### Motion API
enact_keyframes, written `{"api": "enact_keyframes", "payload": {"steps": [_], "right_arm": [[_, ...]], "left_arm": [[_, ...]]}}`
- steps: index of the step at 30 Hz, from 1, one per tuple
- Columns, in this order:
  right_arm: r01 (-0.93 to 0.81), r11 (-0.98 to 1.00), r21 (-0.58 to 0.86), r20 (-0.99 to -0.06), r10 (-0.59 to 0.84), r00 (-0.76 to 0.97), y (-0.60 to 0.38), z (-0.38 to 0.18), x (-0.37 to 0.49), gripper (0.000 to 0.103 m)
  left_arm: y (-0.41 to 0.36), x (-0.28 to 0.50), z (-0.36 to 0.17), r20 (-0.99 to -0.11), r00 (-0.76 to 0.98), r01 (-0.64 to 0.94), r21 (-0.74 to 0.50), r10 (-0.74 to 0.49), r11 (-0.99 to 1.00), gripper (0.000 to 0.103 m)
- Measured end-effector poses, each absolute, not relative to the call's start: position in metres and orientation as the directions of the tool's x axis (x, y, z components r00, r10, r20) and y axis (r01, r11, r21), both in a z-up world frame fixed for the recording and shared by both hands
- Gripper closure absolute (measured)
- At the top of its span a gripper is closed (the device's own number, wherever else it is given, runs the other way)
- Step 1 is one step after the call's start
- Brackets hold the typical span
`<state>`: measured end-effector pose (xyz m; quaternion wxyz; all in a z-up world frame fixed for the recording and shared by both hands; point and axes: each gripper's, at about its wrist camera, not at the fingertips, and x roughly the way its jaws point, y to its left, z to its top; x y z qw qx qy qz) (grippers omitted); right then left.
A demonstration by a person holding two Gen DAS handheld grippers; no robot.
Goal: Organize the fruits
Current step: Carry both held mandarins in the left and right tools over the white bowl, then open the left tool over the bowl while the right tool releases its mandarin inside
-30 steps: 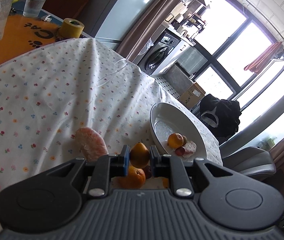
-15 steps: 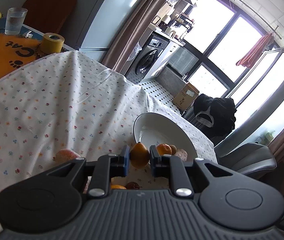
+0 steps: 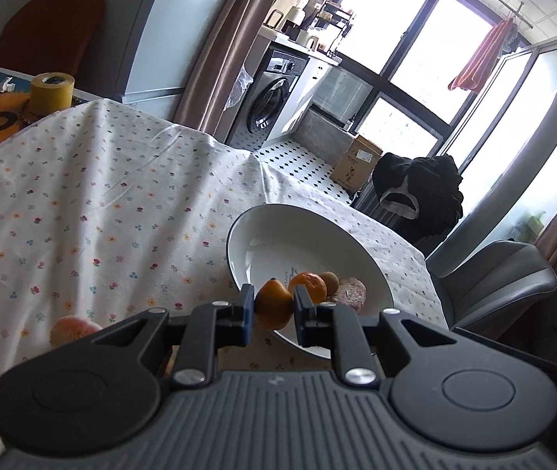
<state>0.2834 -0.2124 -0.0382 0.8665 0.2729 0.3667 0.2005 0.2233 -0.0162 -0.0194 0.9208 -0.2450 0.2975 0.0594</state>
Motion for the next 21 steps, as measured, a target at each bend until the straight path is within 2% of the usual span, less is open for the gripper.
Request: {"api": "enact_keyframes", "payload": {"steps": [7,13,15,17,19,21], "right_arm": [[-0.143,0.779,0.611,-0.538,0.541,0.647,-0.212,-0.047,0.296,0.082],[-0.166,0.792,0.587,-0.538,0.536,0.651,-0.210,-0.050,0.297,0.064],[-0.163,0.792,0.588,-0.535,0.533,0.656,-0.213,-0.052,0.296,0.063],[-0.155,0.791,0.592,-0.536,0.530,0.657,-0.217,-0.053,0.295,0.062],[-0.153,0.791,0.593,-0.533,0.528,0.661,-0.220,-0.053,0.293,0.059],[-0.157,0.796,0.584,-0.531,0.522,0.668,-0.222,-0.053,0.288,0.056]], "left_arm": [[-0.024,0.244,-0.025,-0.588,0.807,-0.232,-0.403,-0.056,0.885,0.084],[-0.029,0.251,-0.029,-0.579,0.815,-0.223,-0.369,-0.035,0.902,0.081],[-0.028,0.249,-0.028,-0.577,0.816,-0.214,-0.352,-0.031,0.911,0.076],[-0.027,0.246,-0.026,-0.575,0.818,-0.217,-0.347,-0.024,0.913,0.059],[-0.025,0.241,-0.023,-0.567,0.824,-0.226,-0.332,-0.002,0.916,0.050],[-0.025,0.237,-0.020,-0.554,0.832,-0.219,-0.313,0.010,0.924,0.047]]}}
